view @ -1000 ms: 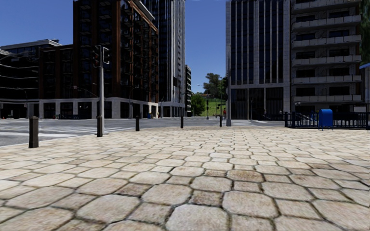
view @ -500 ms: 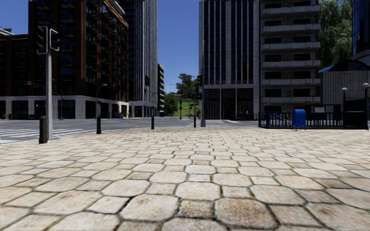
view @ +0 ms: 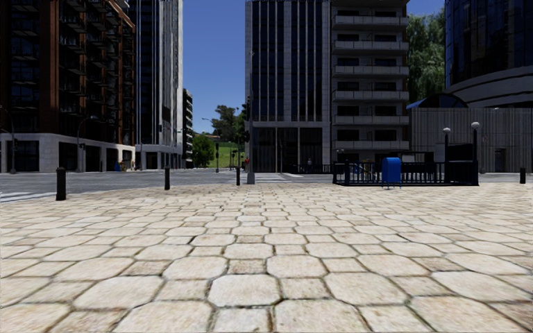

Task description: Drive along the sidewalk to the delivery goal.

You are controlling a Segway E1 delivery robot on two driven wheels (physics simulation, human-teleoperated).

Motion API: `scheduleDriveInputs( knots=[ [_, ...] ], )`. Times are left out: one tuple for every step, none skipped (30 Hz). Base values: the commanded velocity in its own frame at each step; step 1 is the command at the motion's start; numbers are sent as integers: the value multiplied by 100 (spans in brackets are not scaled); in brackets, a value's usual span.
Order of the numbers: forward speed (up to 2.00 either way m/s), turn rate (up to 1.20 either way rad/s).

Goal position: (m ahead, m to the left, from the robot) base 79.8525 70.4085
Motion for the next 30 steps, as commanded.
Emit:
scheduleDriveInputs(
  knots=[
    [200,-43],
    [200,-43],
    [200,-43],
    [200,-43],
    [200,-43],
    [200,-43],
    [200,-43],
    [200,-43],
    [200,0],
    [200,0],
    [200,0],
    [200,0],
    [200,0],
    [200,0],
    [200,0],
    [200,0],
    [200,0],
    [200,0],
    [200,0],
    [200,0],
    [200,0],
    [200,0],
    [200,0],
    [200,0],
    [200,0],
    [200,0],
    [200,0],
    [200,0],
    [200,0],
    [200,0]
  ],
)
